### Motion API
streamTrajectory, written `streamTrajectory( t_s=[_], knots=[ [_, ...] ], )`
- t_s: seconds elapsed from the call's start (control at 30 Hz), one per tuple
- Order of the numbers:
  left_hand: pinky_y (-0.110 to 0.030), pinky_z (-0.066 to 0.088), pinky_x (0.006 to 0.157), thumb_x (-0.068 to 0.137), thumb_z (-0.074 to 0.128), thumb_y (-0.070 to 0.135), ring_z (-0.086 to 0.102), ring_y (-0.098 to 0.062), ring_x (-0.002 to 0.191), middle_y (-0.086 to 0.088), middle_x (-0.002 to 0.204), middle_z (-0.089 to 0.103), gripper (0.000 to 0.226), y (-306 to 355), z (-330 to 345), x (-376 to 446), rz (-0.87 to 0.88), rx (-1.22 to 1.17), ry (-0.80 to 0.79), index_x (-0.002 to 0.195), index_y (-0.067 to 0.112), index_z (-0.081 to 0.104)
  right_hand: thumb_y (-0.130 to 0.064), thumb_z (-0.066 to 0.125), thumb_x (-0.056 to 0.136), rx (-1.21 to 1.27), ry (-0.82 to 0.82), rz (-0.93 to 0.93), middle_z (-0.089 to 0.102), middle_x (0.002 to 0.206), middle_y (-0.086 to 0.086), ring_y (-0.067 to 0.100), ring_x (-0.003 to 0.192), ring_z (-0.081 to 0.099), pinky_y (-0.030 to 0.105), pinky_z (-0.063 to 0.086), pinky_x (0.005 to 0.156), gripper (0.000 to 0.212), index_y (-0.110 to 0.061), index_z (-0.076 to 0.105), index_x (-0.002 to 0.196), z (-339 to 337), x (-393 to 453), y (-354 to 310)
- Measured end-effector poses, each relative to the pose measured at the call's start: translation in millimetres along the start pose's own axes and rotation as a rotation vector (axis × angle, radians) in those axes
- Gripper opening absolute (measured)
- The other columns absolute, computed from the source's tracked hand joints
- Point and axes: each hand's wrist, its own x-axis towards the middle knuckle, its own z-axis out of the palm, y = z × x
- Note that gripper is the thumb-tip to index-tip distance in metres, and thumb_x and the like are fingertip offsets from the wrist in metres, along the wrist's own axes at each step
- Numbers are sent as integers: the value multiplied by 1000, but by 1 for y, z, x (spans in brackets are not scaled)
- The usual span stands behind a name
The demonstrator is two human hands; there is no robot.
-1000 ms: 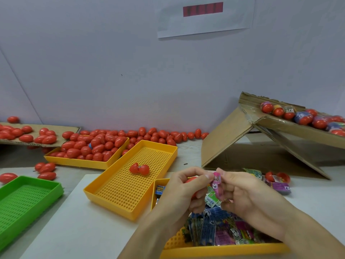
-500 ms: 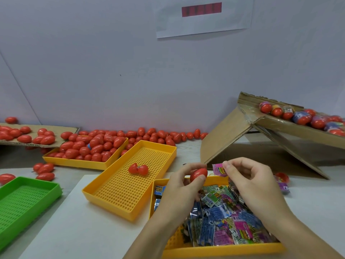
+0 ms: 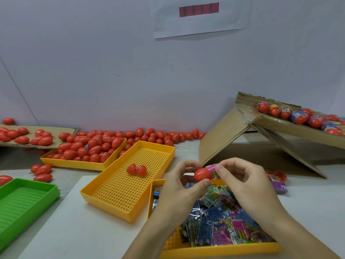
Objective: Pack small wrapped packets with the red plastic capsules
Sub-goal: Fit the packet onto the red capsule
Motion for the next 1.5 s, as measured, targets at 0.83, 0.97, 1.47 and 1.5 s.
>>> streamTrajectory(
  t_s=[0.83, 0.97, 1.47, 1.5],
  knots=[
    [-30, 60, 75, 83, 79, 13, 69, -15, 95, 7, 100, 69, 25, -4, -2, 3, -19, -60, -18, 101, 23, 65, -48, 65, 73, 51, -2, 60, 75, 82, -11, 4, 82, 70, 30, 58, 73, 26, -27, 77, 85, -3, -1, -4],
    [-30, 59, 76, 81, 80, 8, 69, -15, 94, 5, 99, 69, 28, -3, -2, 2, -16, -35, -31, 102, 20, 64, -26, 72, 85, 63, -38, 84, 76, 83, -9, 5, 83, 71, 21, 56, 68, 6, -27, 78, 84, -5, 0, -1],
    [-24, 58, 72, 79, 82, 9, 69, -13, 95, -1, 103, 70, 31, -2, -1, 2, -32, 20, -42, 103, 22, 65, -47, 66, 75, 90, -17, 88, 76, 81, -4, 10, 81, 72, 40, 59, 77, 26, -26, 78, 84, -3, -2, -7],
    [-24, 59, 72, 79, 82, 10, 69, -13, 95, -1, 103, 70, 31, -1, -1, 2, -33, 27, -42, 103, 23, 66, -47, 65, 74, 73, -15, 71, 76, 81, -6, 9, 81, 71, 40, 59, 78, 26, -26, 78, 84, -3, -3, -7]
  ],
)
